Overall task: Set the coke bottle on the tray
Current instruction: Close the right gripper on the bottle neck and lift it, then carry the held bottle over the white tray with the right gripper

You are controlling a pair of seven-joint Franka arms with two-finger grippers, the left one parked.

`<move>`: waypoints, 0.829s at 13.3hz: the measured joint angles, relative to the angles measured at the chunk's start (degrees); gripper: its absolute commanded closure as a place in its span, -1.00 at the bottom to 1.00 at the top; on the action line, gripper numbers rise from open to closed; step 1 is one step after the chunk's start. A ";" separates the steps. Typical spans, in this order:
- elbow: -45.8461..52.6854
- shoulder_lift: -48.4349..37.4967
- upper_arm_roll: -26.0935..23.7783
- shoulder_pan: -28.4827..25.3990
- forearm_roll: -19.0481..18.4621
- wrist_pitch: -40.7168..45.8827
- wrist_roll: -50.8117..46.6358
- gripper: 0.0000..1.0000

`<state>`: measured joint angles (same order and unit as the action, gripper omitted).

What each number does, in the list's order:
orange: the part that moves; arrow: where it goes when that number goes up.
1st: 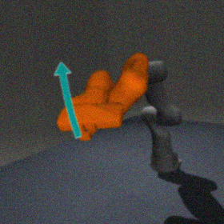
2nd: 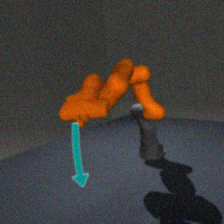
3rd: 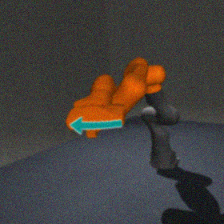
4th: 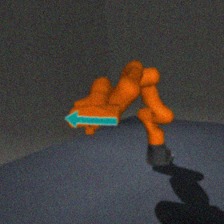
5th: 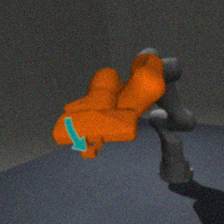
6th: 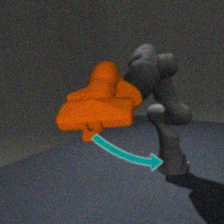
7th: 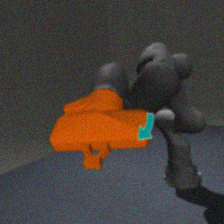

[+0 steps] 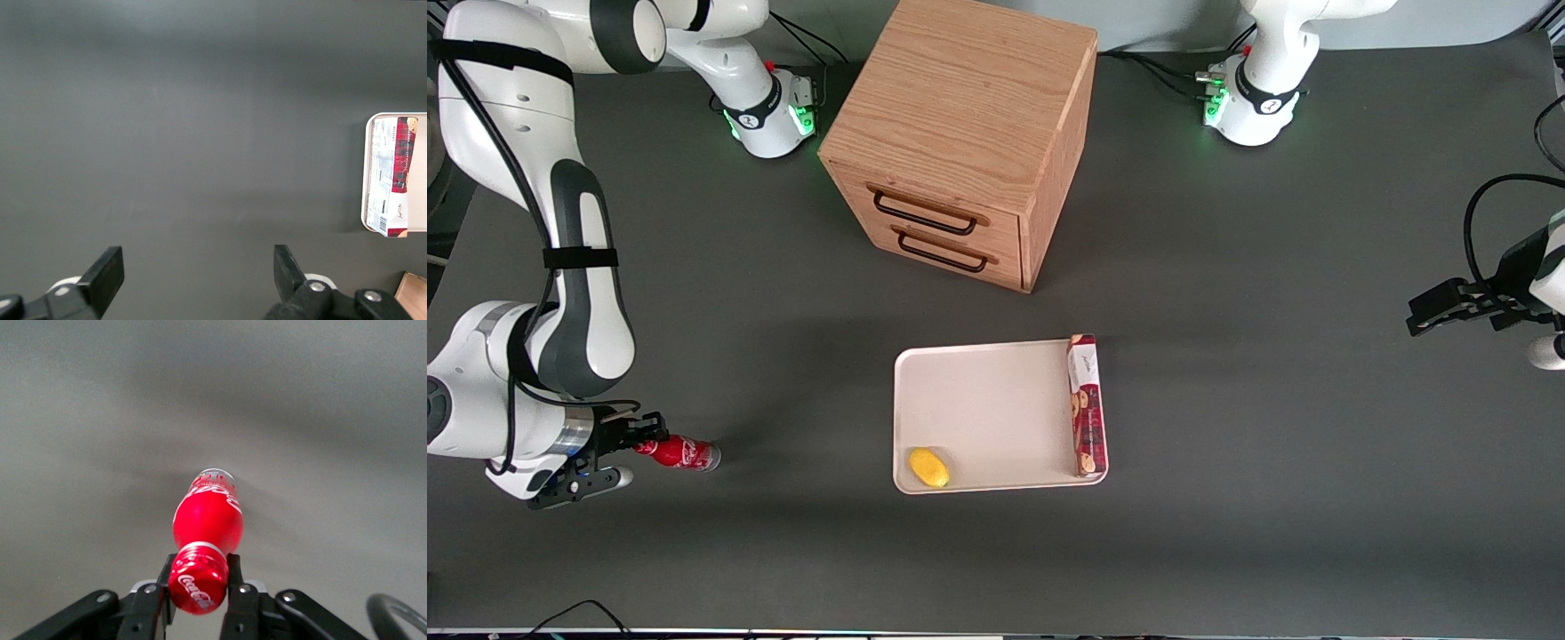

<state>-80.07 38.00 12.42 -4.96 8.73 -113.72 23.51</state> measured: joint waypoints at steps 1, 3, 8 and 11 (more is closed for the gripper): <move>0.03 -0.01 0.00 -0.02 0.00 -0.01 0.04 1.00; 0.40 -0.27 -0.01 -0.35 0.00 -0.03 0.04 1.00; 5.22 -5.81 0.01 -0.83 -0.52 10.03 0.04 1.00; 6.70 -13.28 0.04 -0.82 -2.85 18.88 0.04 1.00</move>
<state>-73.37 24.72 12.45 -5.78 5.89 -94.84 23.55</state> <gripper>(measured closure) 0.683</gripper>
